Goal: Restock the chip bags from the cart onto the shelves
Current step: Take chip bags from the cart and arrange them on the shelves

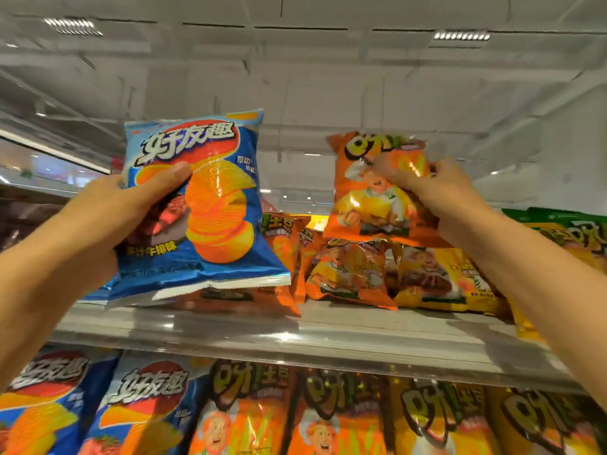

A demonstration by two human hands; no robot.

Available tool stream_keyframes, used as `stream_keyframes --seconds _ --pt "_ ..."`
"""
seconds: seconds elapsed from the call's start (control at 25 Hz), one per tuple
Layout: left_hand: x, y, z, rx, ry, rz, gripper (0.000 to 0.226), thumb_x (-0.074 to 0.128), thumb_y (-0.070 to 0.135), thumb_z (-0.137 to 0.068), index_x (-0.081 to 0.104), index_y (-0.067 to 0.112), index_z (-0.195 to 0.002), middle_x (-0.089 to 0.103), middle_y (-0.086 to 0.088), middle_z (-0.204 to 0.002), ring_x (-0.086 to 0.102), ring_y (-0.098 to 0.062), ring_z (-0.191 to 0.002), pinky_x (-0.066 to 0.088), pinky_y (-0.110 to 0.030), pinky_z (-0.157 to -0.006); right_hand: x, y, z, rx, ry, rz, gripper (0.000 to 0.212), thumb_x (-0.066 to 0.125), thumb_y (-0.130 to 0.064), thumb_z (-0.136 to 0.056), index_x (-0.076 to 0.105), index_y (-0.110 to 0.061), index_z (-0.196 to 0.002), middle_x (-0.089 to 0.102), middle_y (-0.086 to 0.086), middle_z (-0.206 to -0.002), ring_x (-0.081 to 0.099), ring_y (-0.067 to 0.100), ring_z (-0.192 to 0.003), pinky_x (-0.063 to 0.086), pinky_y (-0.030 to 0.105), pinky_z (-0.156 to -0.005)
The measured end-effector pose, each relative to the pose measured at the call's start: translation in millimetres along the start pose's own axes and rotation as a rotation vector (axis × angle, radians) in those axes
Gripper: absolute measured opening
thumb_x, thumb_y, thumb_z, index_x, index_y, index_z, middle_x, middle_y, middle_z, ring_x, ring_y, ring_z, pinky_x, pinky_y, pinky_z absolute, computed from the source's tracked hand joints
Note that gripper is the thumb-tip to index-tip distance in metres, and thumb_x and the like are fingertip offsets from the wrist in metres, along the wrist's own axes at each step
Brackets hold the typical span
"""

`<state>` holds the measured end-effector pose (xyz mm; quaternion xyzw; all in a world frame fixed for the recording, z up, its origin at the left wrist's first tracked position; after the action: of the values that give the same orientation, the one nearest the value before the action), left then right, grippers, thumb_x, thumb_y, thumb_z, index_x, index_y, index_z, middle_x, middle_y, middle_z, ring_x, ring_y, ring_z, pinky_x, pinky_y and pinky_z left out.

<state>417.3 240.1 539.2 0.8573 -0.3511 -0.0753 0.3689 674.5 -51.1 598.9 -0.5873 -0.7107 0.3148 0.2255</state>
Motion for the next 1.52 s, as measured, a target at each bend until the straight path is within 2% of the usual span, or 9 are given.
stream_keyframes --seconds 0.2,0.36,0.48,0.6,0.76,0.96,1.12,1.28,1.52 --pt "-33.6 -20.2 -33.4 -0.038 -0.132 0.085 0.058 0.084 0.078 -0.042 0.072 0.024 -0.059 0.066 -0.004 -0.054 0.059 -0.013 -0.038 0.047 -0.018 -0.040 33.4 40.9 42.6 0.162 -0.056 0.286 0.057 0.087 -0.042 -0.075 0.064 -0.020 -0.122 0.080 0.000 -0.094 0.077 0.015 -0.076 0.060 0.027 -0.058" --pt "-64.3 -39.7 -53.3 -0.125 -0.173 0.129 0.069 0.083 0.081 -0.042 0.078 0.021 -0.077 0.077 -0.012 -0.077 0.068 -0.019 -0.059 0.059 -0.036 -0.066 46.7 53.1 67.5 0.142 -0.061 0.597 0.092 0.082 -0.051 -0.079 0.034 -0.024 -0.154 0.054 0.006 -0.146 0.055 0.025 -0.130 0.049 0.042 -0.105" --pt "-77.7 -46.2 -56.2 -0.149 -0.135 0.139 0.064 0.085 0.081 -0.029 0.079 0.030 -0.066 0.075 -0.002 -0.064 0.067 -0.015 -0.044 0.056 -0.028 -0.046 51.5 50.4 80.8 0.074 -0.080 0.933 0.103 0.067 -0.070 -0.081 0.016 -0.033 -0.161 0.021 0.011 -0.167 0.021 0.031 -0.154 0.027 0.049 -0.120" --pt "-78.3 -46.9 -52.9 -0.137 -0.179 0.165 0.067 0.084 0.080 -0.017 0.079 0.033 -0.064 0.075 -0.003 -0.062 0.069 -0.015 -0.043 0.055 -0.027 -0.040 55.4 56.3 90.2 0.228 -0.136 1.015 0.099 0.056 -0.078 -0.082 0.012 -0.038 -0.161 0.012 0.014 -0.169 0.010 0.032 -0.157 0.021 0.051 -0.122" --pt "-90.7 -40.5 -51.3 -0.140 -0.329 0.100 0.062 0.080 0.078 -0.046 0.071 0.018 -0.053 0.066 -0.011 -0.051 0.055 -0.016 -0.033 0.042 -0.015 -0.035 62.5 42.5 93.7 0.331 -0.162 1.080 0.099 0.055 -0.077 -0.084 0.008 -0.036 -0.162 0.008 0.012 -0.171 0.008 0.034 -0.158 0.018 0.052 -0.123" --pt "-132.9 -31.5 -64.6 -0.085 -0.365 0.042 0.052 0.072 0.058 -0.079 0.062 0.017 -0.050 0.059 -0.004 -0.045 0.045 -0.011 -0.031 0.032 -0.011 -0.034 124.3 -18.3 115.1 -0.126 0.059 1.047 0.079 0.065 -0.060 -0.086 0.041 -0.024 -0.152 0.042 0.014 -0.153 0.038 0.035 -0.141 0.038 0.050 -0.111" --pt "-184.6 -37.3 -89.4 -0.211 -0.202 0.056 0.030 0.080 0.044 -0.079 0.072 0.015 -0.081 0.076 -0.005 -0.067 0.069 -0.012 -0.049 0.054 -0.020 -0.046 221.9 -55.7 143.9 -0.424 -0.209 0.947 0.070 0.060 -0.058 -0.087 0.047 -0.025 -0.148 0.052 0.005 -0.145 0.043 0.026 -0.136 0.037 0.042 -0.110" --pt "-212.3 -56.8 -101.9 -0.175 -0.214 0.035 0.028 0.077 0.034 -0.086 0.071 0.011 -0.101 0.078 -0.008 -0.075 0.071 -0.013 -0.054 0.058 -0.021 -0.050 297.3 -66.3 161.0 -0.585 -0.403 0.993 0.075 0.046 -0.071 -0.091 0.045 -0.026 -0.151 0.049 0.005 -0.151 0.042 0.027 -0.141 0.034 0.046 -0.116" --pt "-229.6 -92.2 -114.4 -0.107 -0.206 -0.031 0.019 0.078 0.031 -0.087 0.066 0.016 -0.086 0.073 -0.005 -0.065 0.066 -0.014 -0.052 0.053 -0.022 -0.050 352.3 -46.8 161.7 -0.549 -0.530 1.144 0.094 0.009 -0.085 -0.075 0.026 -0.043 -0.158 0.023 -0.002 -0.168 0.018 0.023 -0.155 0.020 0.047 -0.124"
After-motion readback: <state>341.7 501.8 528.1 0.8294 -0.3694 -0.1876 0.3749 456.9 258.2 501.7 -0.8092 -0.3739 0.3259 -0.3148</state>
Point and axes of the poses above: each hand's wrist, its own z-axis away from the middle knuckle, its own x-axis out of the palm, y = z × x, the point moved 4 cm from there along -z, towards the middle knuckle
